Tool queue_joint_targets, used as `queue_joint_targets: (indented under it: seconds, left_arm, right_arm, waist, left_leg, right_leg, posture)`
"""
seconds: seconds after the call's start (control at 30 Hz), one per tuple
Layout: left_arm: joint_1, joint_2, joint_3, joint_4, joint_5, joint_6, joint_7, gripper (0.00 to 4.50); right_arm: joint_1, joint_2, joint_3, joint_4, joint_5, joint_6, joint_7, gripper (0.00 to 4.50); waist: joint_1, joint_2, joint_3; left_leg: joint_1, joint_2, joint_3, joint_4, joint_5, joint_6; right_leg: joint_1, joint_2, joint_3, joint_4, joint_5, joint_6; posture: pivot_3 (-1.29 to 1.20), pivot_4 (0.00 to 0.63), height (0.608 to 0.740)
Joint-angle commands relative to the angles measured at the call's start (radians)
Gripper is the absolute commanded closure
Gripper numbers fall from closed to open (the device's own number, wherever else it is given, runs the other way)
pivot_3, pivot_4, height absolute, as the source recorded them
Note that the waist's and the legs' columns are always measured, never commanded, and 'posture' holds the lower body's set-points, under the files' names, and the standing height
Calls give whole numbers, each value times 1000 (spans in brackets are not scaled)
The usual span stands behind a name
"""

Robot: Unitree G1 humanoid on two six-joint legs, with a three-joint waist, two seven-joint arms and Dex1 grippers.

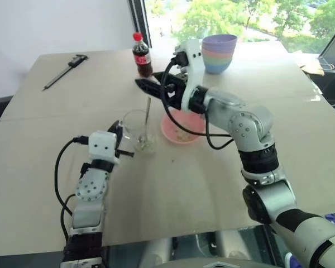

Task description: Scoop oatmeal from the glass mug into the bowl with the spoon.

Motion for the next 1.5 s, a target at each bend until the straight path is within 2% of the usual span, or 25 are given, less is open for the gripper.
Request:
queue_joint_targets:
  seconds: [0.03,0.13,0.23,0.57,0.73,0.83,0.97,1.0,1.07,1.13,1.2,1.3,1.5]
  left_arm:
    - [13,12,-6,-8,-8,-30,-20,4500]
    - [20,16,4,-6,-16,-35,-26,3471]
    - [26,24,8,-12,-9,-33,-30,2124]
    - [143,31,51,-165,-45,9,-29,2124]
    - [301,5,102,-333,-113,100,-22,2124]
    - [453,-39,96,-431,-149,127,-30,2124]
    - [585,-67,63,-470,-152,118,-59,973]
    - [607,-66,46,-465,-152,130,-73,492]
    - [632,-53,13,-438,-104,148,-84,51]
    - [636,-49,-3,-424,-83,165,-83,0]
    - [638,-38,-17,-419,-68,171,-91,0]
    - [640,-27,-32,-408,-76,158,-117,0]
    - [620,-9,-48,-382,-94,112,-162,0]
  right_arm:
    - [-40,-11,-56,9,-22,-54,0,1643]
    - [-36,-18,-66,12,-37,-58,6,1579]
    - [-22,-19,-71,-1,-44,-49,10,1579]
    - [61,-76,-91,-123,2,4,52,1579]
    - [255,-204,-104,-251,15,-37,169,1579]
    - [382,-299,-118,-295,-5,-90,247,1579]
    - [571,-417,-123,-323,-82,-217,328,1579]
    - [645,-449,-134,-314,-108,-268,360,1323]
    - [768,-495,-156,-300,-151,-363,413,989]
    - [870,-515,-183,-291,-162,-434,444,52]
    - [958,-509,-220,-300,-116,-483,497,52]
    - [1062,-515,-224,-288,-141,-568,548,52]
    - [1155,-517,-218,-274,-161,-626,582,52]
  waist:
    - [0,0,0]
    - [0,0,0]
    - [-1,0,0]
    - [0,0,0]
    - [2,-1,0]
    - [3,0,0]
    - [6,0,0]
    - [6,0,0]
    - [26,0,0]
    - [30,0,0]
    - [26,0,0]
    - [20,0,0]
    - [24,0,1]
  left_leg:
    - [0,0,0,0,0,0]
    - [0,0,0,0,0,0]
    - [0,0,0,0,0,0]
    - [-1,0,-1,0,0,0]
    - [-3,0,-3,-1,-2,3]
    - [-5,0,-4,0,-2,3]
    - [-5,-1,-4,-1,-2,4]
    - [-5,0,-4,-1,-2,4]
    - [-3,0,-5,0,-2,4]
    - [7,1,-5,-1,-3,6]
    - [8,2,-4,0,-4,7]
    - [10,3,-2,1,-4,7]
    - [20,5,0,0,-4,7]
  right_leg:
    - [0,0,0,0,0,0]
    - [0,0,0,0,0,0]
    - [0,0,0,-1,0,0]
    - [0,-4,0,-2,0,0]
    - [0,-6,-3,-5,0,0]
    - [0,-7,-4,-7,0,0]
    - [1,-6,-4,-8,0,0]
    - [1,-6,-5,-8,0,0]
    - [3,0,-6,-8,0,0]
    - [17,1,-9,-12,-1,0]
    - [18,2,-7,-14,-1,1]
    - [19,4,-4,-13,-1,1]
    - [26,5,-3,-13,-5,2]
  posture:
    - [0,150,740]
    - [0,150,740]
    - [0,150,740]
    - [0,150,740]
    - [0,150,740]
    - [0,150,740]
    - [0,150,740]
    - [0,150,740]
    - [0,150,740]
    - [0,150,740]
    - [0,150,740]
    - [0,150,740]
    - [0,150,740]
